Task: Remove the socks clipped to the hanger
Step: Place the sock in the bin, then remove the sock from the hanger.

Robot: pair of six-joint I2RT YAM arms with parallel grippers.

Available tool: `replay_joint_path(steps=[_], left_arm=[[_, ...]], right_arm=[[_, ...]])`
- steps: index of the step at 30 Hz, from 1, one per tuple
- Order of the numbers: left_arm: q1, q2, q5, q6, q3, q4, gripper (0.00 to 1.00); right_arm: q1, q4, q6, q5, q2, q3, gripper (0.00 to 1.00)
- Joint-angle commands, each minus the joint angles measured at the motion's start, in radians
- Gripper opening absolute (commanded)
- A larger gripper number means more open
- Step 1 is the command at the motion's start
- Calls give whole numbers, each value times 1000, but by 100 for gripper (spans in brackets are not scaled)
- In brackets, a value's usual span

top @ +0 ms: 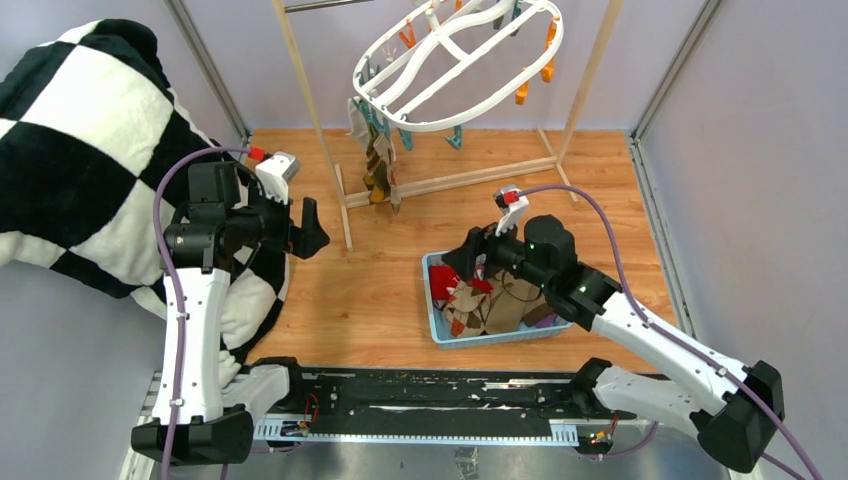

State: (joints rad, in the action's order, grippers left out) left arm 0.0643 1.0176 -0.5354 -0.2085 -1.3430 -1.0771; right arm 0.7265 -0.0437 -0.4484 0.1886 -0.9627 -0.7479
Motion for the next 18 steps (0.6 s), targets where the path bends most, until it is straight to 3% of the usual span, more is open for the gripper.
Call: replay_joint_path(steps=[1, 5, 10, 15, 18], left_arm=[[5, -7, -36, 6, 20, 8, 100], [7, -37, -30, 9, 28, 8, 100], [7, -57, -47, 17, 28, 8, 100], [6, -62, -74, 25, 45, 8, 100], [6, -66, -89, 20, 51, 8, 100]], right_arm=[[115, 249, 209, -237, -84, -54, 85], [166, 554, 357, -274, -279, -96, 94], [181, 734, 495, -369, -550, -257, 97], [182, 846, 580, -549, -721, -386, 89], [178, 865, 601, -562, -799, -453, 80]])
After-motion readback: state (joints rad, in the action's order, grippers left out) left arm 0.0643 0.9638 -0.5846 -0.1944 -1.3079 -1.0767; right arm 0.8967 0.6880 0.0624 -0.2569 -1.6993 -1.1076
